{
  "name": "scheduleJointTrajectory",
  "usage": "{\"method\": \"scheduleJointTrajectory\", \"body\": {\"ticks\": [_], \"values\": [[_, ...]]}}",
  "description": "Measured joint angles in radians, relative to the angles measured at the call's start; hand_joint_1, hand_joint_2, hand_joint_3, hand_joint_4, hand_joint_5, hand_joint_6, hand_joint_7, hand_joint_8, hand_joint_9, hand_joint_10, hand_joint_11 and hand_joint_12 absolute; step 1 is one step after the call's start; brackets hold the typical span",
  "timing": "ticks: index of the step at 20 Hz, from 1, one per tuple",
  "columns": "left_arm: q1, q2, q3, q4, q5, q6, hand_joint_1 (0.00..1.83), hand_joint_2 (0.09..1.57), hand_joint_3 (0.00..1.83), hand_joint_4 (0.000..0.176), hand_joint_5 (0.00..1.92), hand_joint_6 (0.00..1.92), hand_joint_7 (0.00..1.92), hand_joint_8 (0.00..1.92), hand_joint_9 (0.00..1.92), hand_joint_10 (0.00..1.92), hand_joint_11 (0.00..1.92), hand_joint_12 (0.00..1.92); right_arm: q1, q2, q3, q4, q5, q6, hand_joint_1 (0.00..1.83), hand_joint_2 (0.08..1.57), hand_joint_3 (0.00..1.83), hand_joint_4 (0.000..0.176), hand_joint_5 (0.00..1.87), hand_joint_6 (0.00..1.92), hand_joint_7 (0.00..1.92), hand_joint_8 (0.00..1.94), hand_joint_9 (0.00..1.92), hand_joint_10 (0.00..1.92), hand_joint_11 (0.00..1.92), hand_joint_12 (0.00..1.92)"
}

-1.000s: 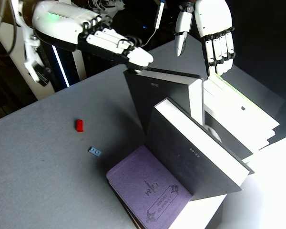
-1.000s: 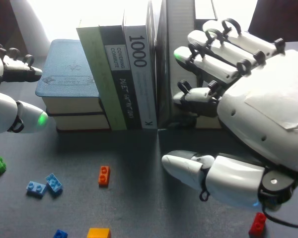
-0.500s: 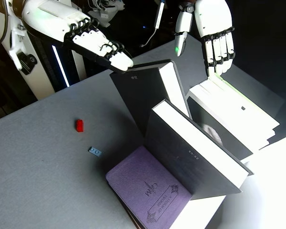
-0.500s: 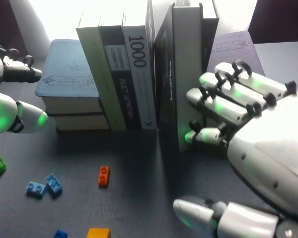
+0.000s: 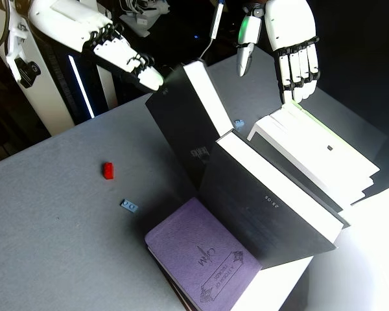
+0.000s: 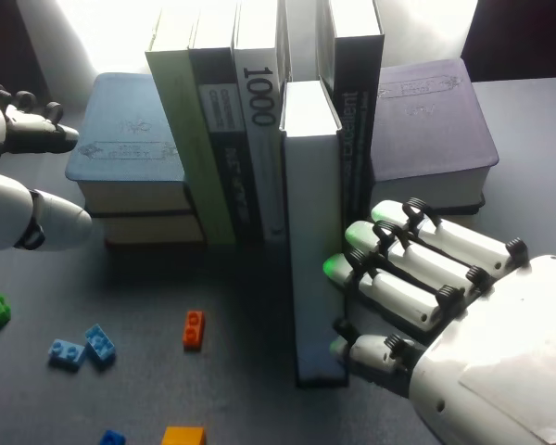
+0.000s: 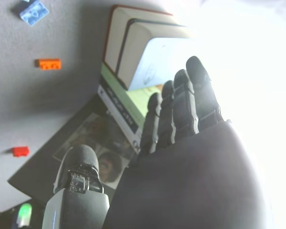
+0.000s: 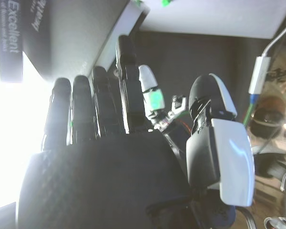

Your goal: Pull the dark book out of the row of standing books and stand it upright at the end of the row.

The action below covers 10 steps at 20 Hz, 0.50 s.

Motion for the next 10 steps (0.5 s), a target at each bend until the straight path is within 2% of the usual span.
{"method": "scheduleJointTrajectory", "body": {"ticks": [1,2,6,10], "values": [[0.0,0.0,0.0,0.0,0.0,0.0,0.0,1.22,0.0,0.0,0.08,0.0,0.1,0.01,0.09,0.01,0.0,0.47,-0.003,-0.004,0.002,0.0,-0.005,0.0,0.0,1.19,0.01,0.021,0.63,0.01,0.13,0.01,0.0,0.0,0.0,0.0],[0.0,0.0,0.0,0.0,0.0,0.0,0.0,1.23,0.0,0.0,0.06,0.0,0.08,0.0,0.07,0.0,0.0,0.42,-0.009,-0.011,0.008,-0.001,-0.02,0.0,0.0,1.19,0.01,0.016,0.62,0.0,0.12,0.01,0.0,0.0,0.0,0.0],[0.0,0.0,0.0,0.0,0.0,0.0,0.0,1.22,0.0,0.0,0.08,0.01,0.08,0.0,0.09,0.01,0.0,0.43,-0.044,-0.031,0.043,0.0,-0.071,0.012,0.0,1.19,0.0,0.021,0.6,0.0,0.12,0.0,0.0,0.0,0.0,0.0],[0.0,0.0,0.0,0.0,0.0,0.0,0.0,1.22,0.0,0.0,0.08,0.0,0.08,0.0,0.1,0.0,0.0,0.49,-0.047,-0.051,0.104,-0.002,-0.092,0.032,0.0,1.19,0.0,0.012,0.61,0.01,0.1,0.0,0.0,0.0,0.0,0.0]]}}
